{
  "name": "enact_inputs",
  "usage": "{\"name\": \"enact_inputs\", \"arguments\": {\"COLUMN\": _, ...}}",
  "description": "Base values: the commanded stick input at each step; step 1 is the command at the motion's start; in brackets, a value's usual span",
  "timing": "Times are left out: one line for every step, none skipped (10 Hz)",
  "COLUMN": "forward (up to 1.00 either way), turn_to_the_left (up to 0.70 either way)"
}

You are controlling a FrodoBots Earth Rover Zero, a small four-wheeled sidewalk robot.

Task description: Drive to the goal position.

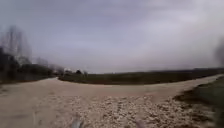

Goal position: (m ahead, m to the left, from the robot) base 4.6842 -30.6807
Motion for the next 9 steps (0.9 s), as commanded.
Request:
{"name": "enact_inputs", "arguments": {"forward": 0.70, "turn_to_the_left": 0.00}}
{"name": "enact_inputs", "arguments": {"forward": 0.70, "turn_to_the_left": 0.00}}
{"name": "enact_inputs", "arguments": {"forward": 0.70, "turn_to_the_left": 0.00}}
{"name": "enact_inputs", "arguments": {"forward": 0.70, "turn_to_the_left": 0.00}}
{"name": "enact_inputs", "arguments": {"forward": 0.70, "turn_to_the_left": 0.00}}
{"name": "enact_inputs", "arguments": {"forward": 0.70, "turn_to_the_left": -0.05}}
{"name": "enact_inputs", "arguments": {"forward": 0.70, "turn_to_the_left": -0.13}}
{"name": "enact_inputs", "arguments": {"forward": 0.70, "turn_to_the_left": -0.22}}
{"name": "enact_inputs", "arguments": {"forward": 0.70, "turn_to_the_left": -0.32}}
